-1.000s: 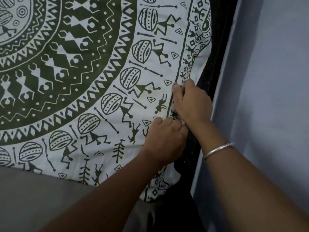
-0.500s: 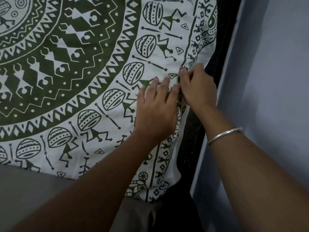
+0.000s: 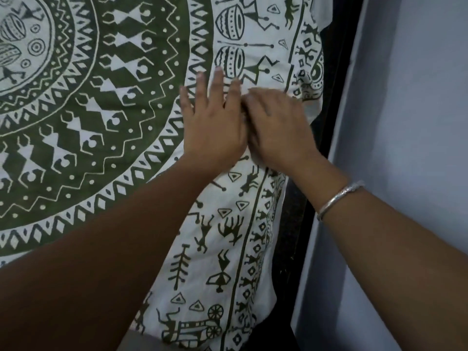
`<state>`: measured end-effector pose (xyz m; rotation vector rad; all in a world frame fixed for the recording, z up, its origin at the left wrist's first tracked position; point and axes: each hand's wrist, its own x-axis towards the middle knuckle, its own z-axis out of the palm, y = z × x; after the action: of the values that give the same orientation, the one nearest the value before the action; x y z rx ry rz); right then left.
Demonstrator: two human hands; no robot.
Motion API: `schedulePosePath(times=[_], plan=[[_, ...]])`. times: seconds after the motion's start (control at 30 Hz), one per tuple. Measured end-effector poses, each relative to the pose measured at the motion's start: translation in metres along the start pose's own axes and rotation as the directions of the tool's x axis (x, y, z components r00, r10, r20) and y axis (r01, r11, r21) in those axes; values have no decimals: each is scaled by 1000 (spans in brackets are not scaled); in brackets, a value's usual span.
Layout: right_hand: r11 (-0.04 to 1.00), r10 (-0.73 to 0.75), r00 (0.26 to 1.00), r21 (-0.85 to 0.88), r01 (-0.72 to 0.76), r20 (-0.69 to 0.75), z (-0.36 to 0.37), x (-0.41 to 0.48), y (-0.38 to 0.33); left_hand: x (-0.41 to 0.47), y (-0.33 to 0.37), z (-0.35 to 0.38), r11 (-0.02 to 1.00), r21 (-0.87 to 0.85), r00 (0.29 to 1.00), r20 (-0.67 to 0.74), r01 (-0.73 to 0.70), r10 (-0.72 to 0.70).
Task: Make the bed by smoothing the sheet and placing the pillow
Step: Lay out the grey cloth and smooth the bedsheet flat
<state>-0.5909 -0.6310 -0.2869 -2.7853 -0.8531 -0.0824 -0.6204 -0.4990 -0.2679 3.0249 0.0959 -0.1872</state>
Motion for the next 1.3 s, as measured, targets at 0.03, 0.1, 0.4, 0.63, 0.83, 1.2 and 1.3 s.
schedulePosePath(times=[0.03,0.1,0.4,0.63,0.83,1.2,1.3], plan=[[997,-73,992,6,73,102,3,3,-1,4,-4,1,999,-29,998,48,35,-33],[996,-93,961,11,94,261,1,10,6,11,-9,4,998,-56,991,131,33,-25],[985,45,962,-172,2,270,-26,84,16,66,-43,-30,995,-72,997,36,-65,68],[947,-286,860,-10,320,422,1,136,40,92,-64,-16,994,-7,976,190,105,-102],[988,-64,951,-115,103,303,9,209,109,158,-64,-13,999,13,989,142,44,-46],[945,-296,869,-11,327,397,1,294,130,290,-60,-34,997,-51,992,118,49,-43],[934,-336,855,18,358,395,2,318,162,317,-57,-38,998,-59,991,134,30,-22]])
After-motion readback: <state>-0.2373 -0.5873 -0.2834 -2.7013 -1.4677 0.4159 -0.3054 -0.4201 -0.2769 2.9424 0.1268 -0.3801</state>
